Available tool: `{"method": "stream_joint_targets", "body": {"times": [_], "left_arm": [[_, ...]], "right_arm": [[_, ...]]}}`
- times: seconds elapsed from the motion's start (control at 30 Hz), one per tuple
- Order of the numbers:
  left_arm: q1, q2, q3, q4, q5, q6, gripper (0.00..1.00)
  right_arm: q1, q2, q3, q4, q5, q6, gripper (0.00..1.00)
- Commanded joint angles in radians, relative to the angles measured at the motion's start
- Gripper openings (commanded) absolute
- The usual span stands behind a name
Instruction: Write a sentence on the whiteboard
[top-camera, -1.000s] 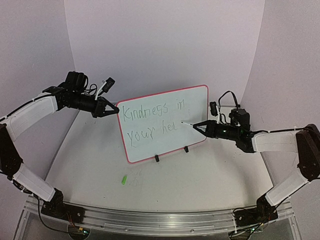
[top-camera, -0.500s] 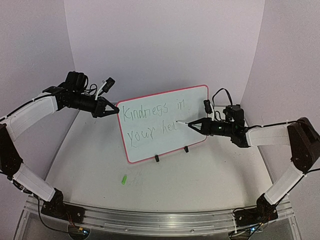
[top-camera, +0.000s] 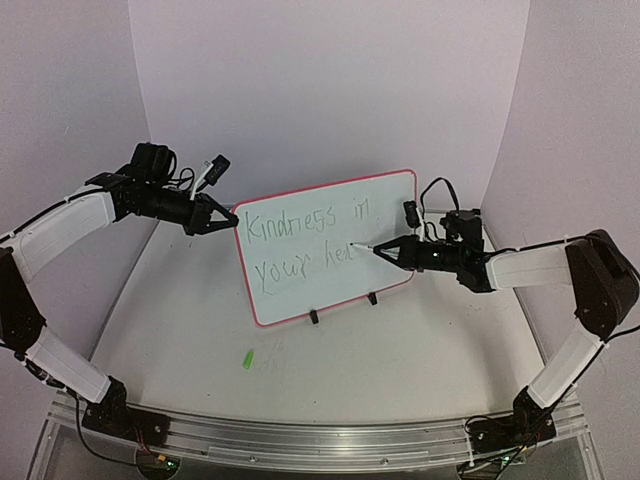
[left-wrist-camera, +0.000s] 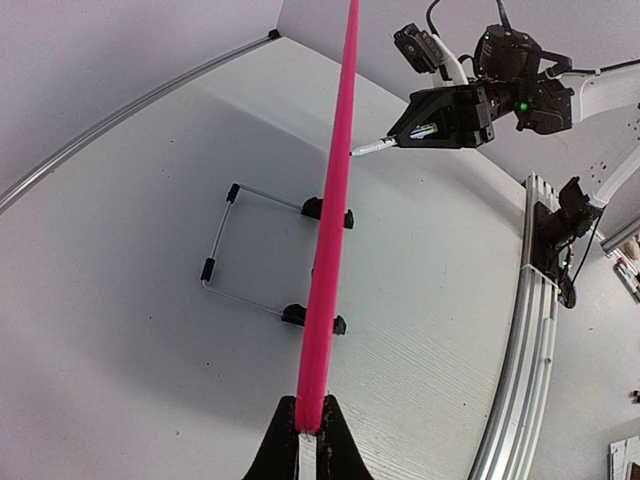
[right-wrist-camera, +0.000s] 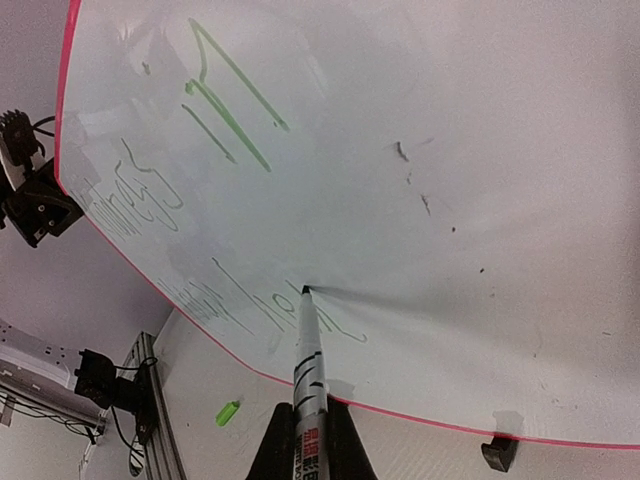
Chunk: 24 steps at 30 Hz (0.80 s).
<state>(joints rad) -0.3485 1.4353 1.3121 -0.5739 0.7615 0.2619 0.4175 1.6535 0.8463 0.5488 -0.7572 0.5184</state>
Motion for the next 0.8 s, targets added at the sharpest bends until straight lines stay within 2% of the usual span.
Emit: {"method": "stream_joint_targets", "body": {"times": [0.0,0.3,0.77], "left_arm": [[-0.015,-0.017,0.007,-0.013,0.007,0.012,0.0],[-0.015,-0.022,0.007,-0.014,0.007,0.011,0.0],[-0.017,-0.02,0.008,-0.012,0.009,0.012,0.0]], "right_arm": [[-0.003,-0.008,0.015,0.013,0.065,0.006,0.0],[-0.006,-0.043,-0.034,0.014,0.104,0.012,0.0],[-0.008,-0.001,-0.062,0.014,0.103,0.008,0.0]]}}
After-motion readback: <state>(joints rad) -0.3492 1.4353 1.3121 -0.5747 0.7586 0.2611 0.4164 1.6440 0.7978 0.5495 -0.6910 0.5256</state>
